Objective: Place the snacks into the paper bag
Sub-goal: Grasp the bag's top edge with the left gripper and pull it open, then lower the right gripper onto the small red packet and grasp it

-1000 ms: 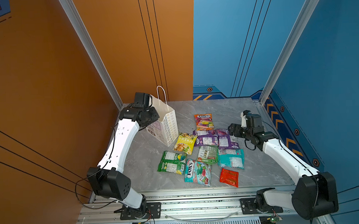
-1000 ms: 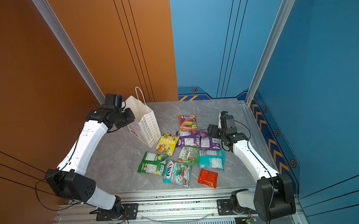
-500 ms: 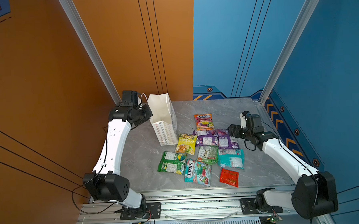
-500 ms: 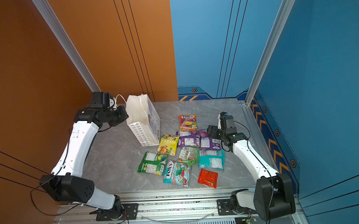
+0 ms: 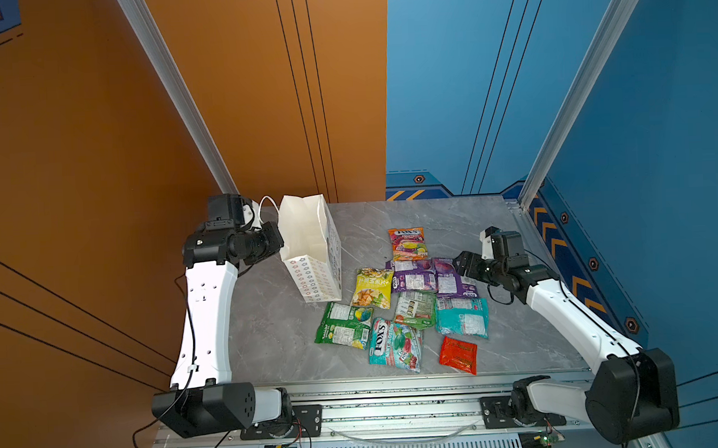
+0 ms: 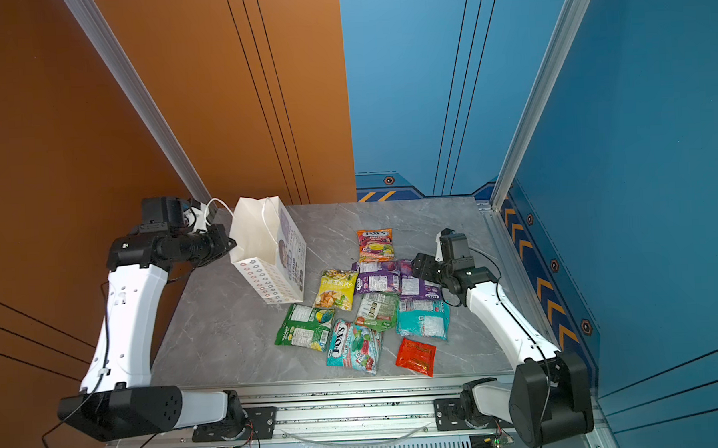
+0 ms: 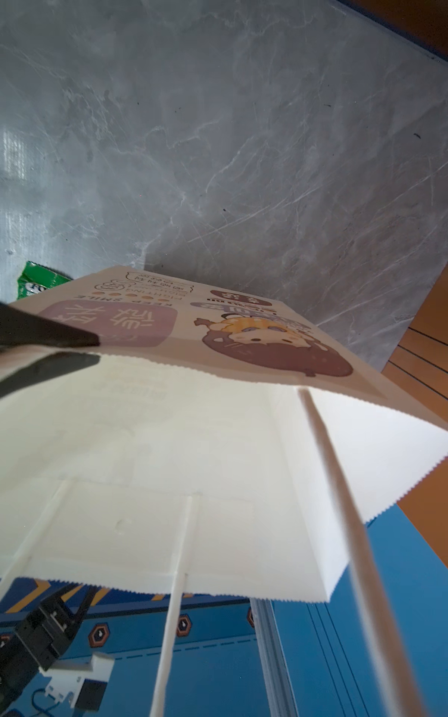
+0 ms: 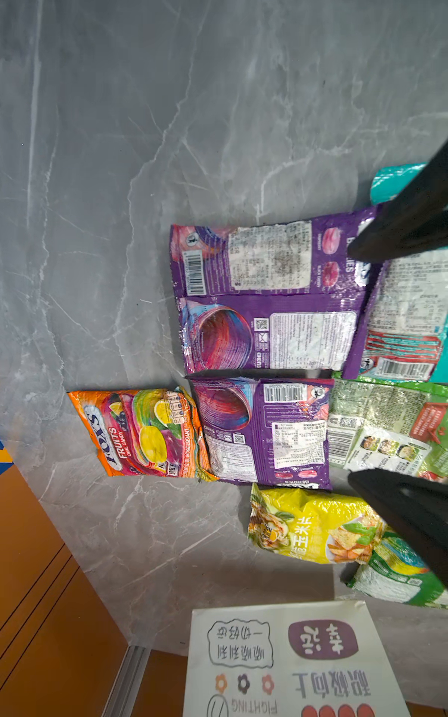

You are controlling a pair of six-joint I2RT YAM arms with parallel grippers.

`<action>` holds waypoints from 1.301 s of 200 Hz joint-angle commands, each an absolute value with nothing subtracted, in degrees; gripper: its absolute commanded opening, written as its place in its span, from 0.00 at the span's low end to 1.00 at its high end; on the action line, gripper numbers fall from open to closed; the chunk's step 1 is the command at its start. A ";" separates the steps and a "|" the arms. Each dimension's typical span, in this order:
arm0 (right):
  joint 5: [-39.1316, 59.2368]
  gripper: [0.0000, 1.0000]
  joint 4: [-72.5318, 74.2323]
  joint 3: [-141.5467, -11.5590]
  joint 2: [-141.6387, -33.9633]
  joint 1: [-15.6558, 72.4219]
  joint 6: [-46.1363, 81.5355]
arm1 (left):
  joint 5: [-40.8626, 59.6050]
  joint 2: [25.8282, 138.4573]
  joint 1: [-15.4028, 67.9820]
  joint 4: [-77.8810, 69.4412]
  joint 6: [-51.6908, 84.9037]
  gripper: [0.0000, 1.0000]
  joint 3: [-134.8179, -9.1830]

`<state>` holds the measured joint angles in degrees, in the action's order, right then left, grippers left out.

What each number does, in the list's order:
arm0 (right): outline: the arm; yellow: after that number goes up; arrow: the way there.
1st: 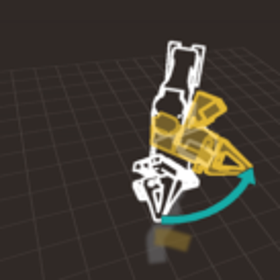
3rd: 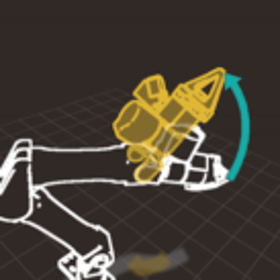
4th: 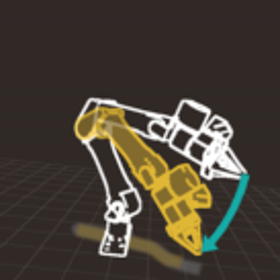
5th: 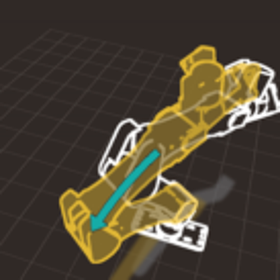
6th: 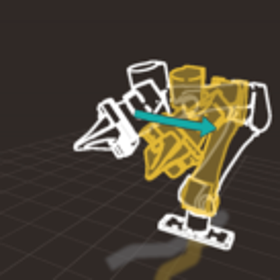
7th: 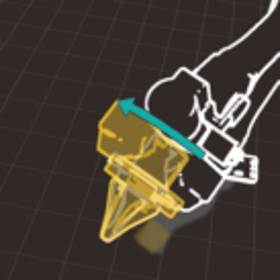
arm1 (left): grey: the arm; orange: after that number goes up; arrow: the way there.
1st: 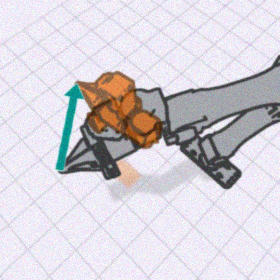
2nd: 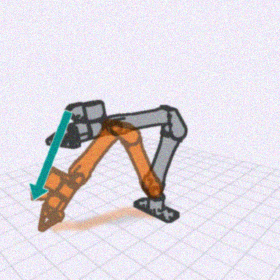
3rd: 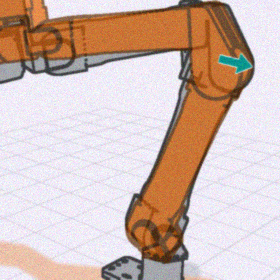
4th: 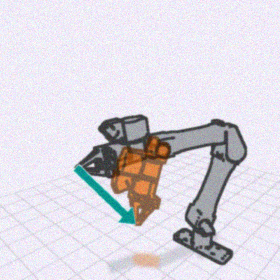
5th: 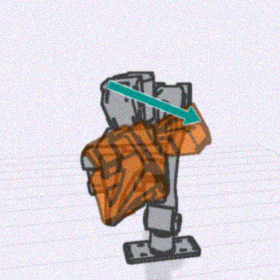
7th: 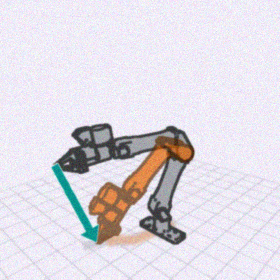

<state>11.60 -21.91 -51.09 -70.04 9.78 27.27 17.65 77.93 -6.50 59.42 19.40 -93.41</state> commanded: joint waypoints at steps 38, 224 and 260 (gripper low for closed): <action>13.92 0.82 -36.92 -43.65 -58.19 10.11 33.76 | 19.16 75.78 -10.47 65.38 11.43 0.01 -93.08; 14.68 0.77 -48.68 -28.99 -46.64 15.96 42.53 | 12.85 73.80 -11.78 68.21 6.95 0.03 -90.73; 15.05 0.76 -45.21 -24.53 -44.94 16.19 45.32 | 13.05 75.92 -11.19 68.25 6.86 0.04 -90.68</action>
<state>16.01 -45.50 -26.94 -46.09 15.81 42.37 13.89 74.52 -11.92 67.33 7.90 -91.22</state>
